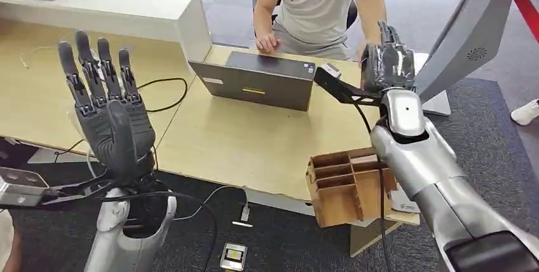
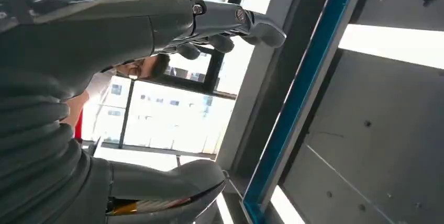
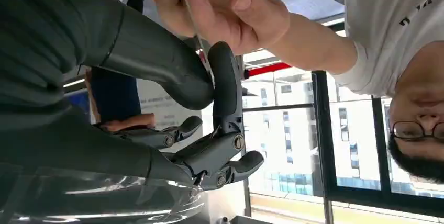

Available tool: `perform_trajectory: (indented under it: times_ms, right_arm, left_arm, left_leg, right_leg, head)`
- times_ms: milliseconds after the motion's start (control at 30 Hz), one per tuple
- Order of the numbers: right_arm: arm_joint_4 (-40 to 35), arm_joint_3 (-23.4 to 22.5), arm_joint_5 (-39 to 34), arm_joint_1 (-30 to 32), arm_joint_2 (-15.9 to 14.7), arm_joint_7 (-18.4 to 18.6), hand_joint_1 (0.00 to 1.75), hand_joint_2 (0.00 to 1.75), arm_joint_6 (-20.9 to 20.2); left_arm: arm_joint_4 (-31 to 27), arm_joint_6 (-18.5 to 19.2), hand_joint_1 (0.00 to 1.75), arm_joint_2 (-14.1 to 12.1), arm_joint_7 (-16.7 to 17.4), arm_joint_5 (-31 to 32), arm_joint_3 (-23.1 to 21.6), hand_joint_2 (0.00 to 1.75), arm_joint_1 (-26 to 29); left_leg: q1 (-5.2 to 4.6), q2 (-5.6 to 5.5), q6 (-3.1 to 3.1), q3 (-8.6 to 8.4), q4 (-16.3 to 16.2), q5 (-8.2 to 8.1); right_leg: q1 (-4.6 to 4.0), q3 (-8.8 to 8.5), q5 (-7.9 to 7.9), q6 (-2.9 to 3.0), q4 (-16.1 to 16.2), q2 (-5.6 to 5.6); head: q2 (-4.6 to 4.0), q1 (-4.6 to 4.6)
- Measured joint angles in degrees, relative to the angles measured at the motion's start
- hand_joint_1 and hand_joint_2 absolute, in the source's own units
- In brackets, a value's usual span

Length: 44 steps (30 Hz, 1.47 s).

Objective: Pass the card to the sensor for recognition and then transmit it.

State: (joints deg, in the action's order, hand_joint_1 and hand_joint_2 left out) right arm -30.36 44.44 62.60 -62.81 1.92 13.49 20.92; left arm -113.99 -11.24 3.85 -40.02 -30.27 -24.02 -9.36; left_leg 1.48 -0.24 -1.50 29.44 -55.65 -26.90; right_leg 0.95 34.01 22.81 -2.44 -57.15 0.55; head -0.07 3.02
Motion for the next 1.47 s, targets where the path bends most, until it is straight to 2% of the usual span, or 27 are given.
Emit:
perform_trajectory:
  times_ms: [33,67,300,533,667,800,967,1167,1367,1467]
  right_arm:
    - [0.18,0.02,0.13,0.0,0.0,0.13,1.75,1.75,0.0]
    - [0.31,0.07,0.15,0.0,-0.02,0.13,0.0,1.75,-0.02]
    - [1.14,0.2,0.72,-0.01,-0.28,0.79,0.0,1.75,0.54]
    - [-0.02,-0.17,-0.87,-0.15,-1.42,-1.29,0.0,1.75,4.35]
    - [-4.25,-1.14,-1.88,0.31,-2.91,-2.12,0.0,1.75,7.0]
    - [-12.42,-2.49,-1.95,3.04,-5.31,-2.27,0.0,1.75,7.1]
    - [-28.66,-4.5,-2.12,12.36,-8.81,-1.24,0.0,1.75,7.41]
    - [-46.35,-6.42,-5.29,26.87,-12.43,-6.25,0.0,1.75,11.14]
    - [-59.0,-9.18,-8.33,38.67,-14.36,-9.49,0.0,1.75,17.29]
    - [-63.67,-10.71,-11.04,44.15,-14.43,-11.74,0.0,1.75,18.93]
  left_arm:
    - [0.11,0.11,0.0,0.11,0.0,0.05,0.02,1.75,0.0]
    - [0.2,0.18,0.0,0.17,0.0,0.09,0.11,1.75,0.0]
    - [0.57,0.18,0.0,0.35,-0.02,0.24,0.52,1.75,0.05]
    - [0.68,0.11,0.0,0.35,-0.02,0.33,1.03,1.75,0.15]
    - [0.68,-0.09,0.0,0.35,-0.02,0.48,1.22,1.75,0.19]
    - [0.68,-1.31,0.0,0.33,-0.02,1.01,1.36,1.75,0.23]
    - [0.66,-2.6,0.0,-0.2,-0.02,1.05,1.53,1.75,0.61]
    - [0.51,-3.86,0.0,-1.18,-0.09,1.75,1.84,1.75,1.48]
    - [-0.79,-7.24,0.0,-2.76,-0.09,2.78,1.84,1.75,2.51]
    - [-1.88,-9.16,0.0,-3.83,-0.09,3.57,1.79,1.75,2.84]
  left_leg:
    - [0.0,0.0,0.0,0.0,0.0,0.0]
    - [0.0,0.0,0.0,0.0,0.0,0.0]
    - [0.0,0.0,0.0,0.0,-0.01,0.0]
    - [0.0,0.0,0.0,-0.01,-0.01,0.0]
    - [0.0,0.0,0.0,-0.01,-0.02,0.0]
    - [0.0,0.0,0.0,-0.03,-0.02,0.0]
    - [0.01,-0.04,0.01,-0.05,-0.01,-0.02]
    - [0.01,-0.01,0.0,-0.03,0.01,-0.07]
    - [0.01,-0.03,0.0,-0.03,0.03,-0.07]
    - [0.01,0.0,0.0,-0.06,0.05,-0.08]
  right_leg:
    - [0.0,0.0,0.0,0.0,0.0,0.0]
    - [0.0,0.0,0.0,0.0,0.0,0.0]
    - [0.0,0.0,0.0,0.0,0.0,0.0]
    - [0.0,0.0,-0.01,0.0,0.0,0.0]
    - [0.0,0.0,-0.01,0.0,0.0,0.0]
    - [0.0,-0.01,0.0,0.0,0.0,0.0]
    - [-0.01,-0.03,0.01,0.0,0.02,-0.01]
    - [-0.01,-0.02,0.02,0.01,0.02,0.0]
    - [-0.01,-0.1,0.09,-0.01,0.05,-0.06]
    - [-0.01,-0.09,0.08,0.0,0.05,-0.02]
  head:
    - [0.0,-0.02]
    - [0.0,-0.02]
    - [0.0,0.0]
    - [0.0,0.0]
    - [0.0,0.0]
    - [0.0,0.0]
    - [0.0,0.0]
    - [0.0,0.0]
    - [0.0,0.0]
    - [0.0,0.0]
